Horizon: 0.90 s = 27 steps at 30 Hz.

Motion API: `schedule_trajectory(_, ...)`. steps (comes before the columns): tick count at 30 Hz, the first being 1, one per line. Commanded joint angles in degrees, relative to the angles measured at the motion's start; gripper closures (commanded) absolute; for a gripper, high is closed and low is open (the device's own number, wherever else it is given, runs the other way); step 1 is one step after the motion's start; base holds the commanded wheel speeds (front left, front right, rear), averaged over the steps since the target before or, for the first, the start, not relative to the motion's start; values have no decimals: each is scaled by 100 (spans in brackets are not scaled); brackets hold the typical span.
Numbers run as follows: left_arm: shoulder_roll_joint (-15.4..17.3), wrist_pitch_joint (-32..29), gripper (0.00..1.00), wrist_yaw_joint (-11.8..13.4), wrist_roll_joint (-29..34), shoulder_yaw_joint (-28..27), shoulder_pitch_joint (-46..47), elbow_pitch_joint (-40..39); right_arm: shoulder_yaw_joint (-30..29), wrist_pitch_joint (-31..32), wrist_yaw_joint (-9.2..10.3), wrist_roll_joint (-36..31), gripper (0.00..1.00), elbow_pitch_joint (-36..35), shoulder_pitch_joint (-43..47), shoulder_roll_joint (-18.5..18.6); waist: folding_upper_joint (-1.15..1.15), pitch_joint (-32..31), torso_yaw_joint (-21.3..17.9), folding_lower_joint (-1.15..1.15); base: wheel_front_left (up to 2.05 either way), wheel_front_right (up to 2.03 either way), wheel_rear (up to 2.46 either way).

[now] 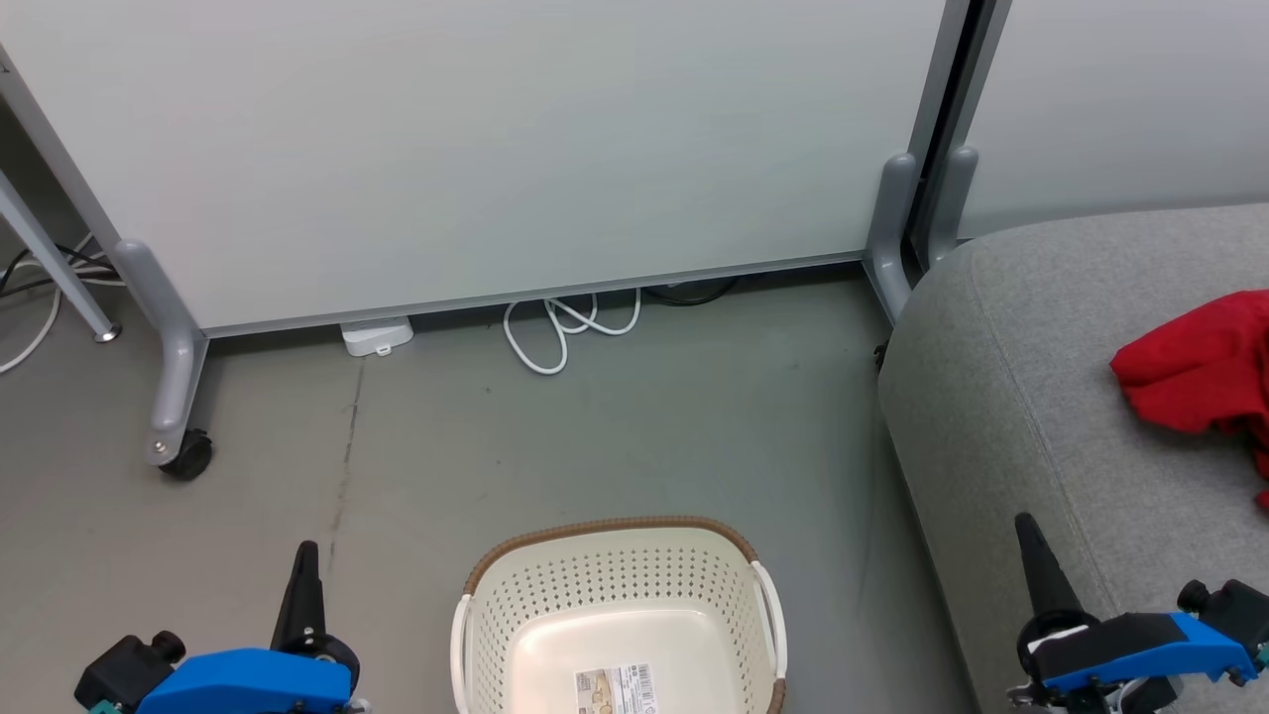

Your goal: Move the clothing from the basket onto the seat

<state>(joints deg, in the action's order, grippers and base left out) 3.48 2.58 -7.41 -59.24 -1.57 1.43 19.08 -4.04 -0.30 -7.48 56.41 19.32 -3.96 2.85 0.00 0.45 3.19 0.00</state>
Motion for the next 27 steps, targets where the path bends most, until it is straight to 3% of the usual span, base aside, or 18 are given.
schedule_trajectory(1, 14, -44, 100, -6, -158, -62, 161, -92, -21, 37, -2, 177, 100, -98, -157, 5, 0, -1, -6, 0, 0, 0, 0)
schedule_trajectory(27, -18, -435, 100, -9, -1559, -265, 318, -283, -127, 329, -2, 1696, 100, -306, -211, 5, 0, -10, -122, 0, 0, 0, 0)
